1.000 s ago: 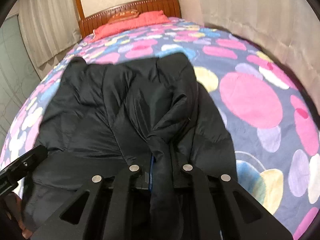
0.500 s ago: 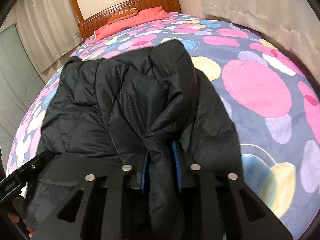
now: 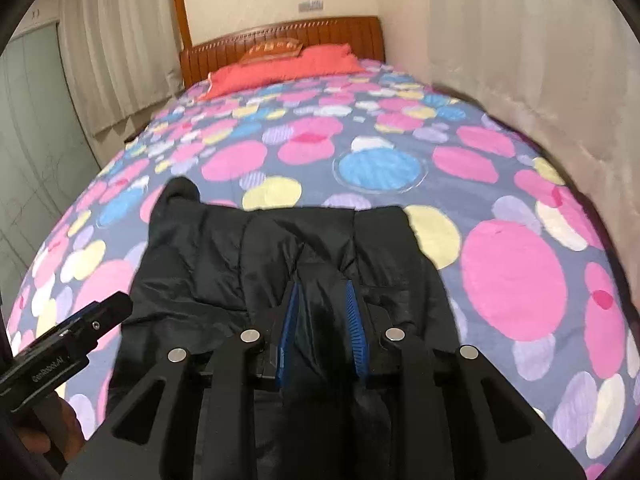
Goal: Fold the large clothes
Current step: 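Lift and straighten the folded jacket bundle with both tools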
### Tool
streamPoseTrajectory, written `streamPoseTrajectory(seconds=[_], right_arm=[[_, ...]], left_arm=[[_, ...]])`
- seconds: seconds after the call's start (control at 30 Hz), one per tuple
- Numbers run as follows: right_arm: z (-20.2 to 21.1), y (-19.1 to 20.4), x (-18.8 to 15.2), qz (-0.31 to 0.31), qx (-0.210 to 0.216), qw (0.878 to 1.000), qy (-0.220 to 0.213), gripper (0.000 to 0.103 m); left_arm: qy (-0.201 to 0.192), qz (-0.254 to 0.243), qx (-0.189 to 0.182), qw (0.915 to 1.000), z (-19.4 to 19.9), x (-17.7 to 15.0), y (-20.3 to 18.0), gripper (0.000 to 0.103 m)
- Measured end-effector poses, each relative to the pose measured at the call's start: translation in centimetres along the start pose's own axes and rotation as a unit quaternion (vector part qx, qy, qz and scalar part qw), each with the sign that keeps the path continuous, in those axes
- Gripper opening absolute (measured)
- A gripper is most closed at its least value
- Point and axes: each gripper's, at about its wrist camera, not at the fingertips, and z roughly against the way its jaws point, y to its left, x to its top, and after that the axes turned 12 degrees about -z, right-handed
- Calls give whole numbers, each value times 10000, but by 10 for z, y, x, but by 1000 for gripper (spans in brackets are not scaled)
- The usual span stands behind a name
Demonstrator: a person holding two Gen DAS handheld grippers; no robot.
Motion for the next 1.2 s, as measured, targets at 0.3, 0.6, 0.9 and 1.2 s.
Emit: streamPoseTrajectory(seconds=[0.3, 0.6, 0.9, 1.2], right_arm=[[-46, -19, -18, -108, -239, 9992, 291, 23], [-69, -31, -31, -313, -76, 9993, 202, 22], [-77, -32, -36, -366, -100, 9992, 98, 21], [-80, -30, -41, -350, -191, 9992, -21, 20]], left_arm=[[490, 106, 96, 9987, -43, -12, 2, 81], [509, -187, 338, 9980, -64, -20, -5, 83], [462, -339, 488, 9972, -73, -23, -7, 83], [428, -423, 599, 9964, -79, -25, -9, 83]])
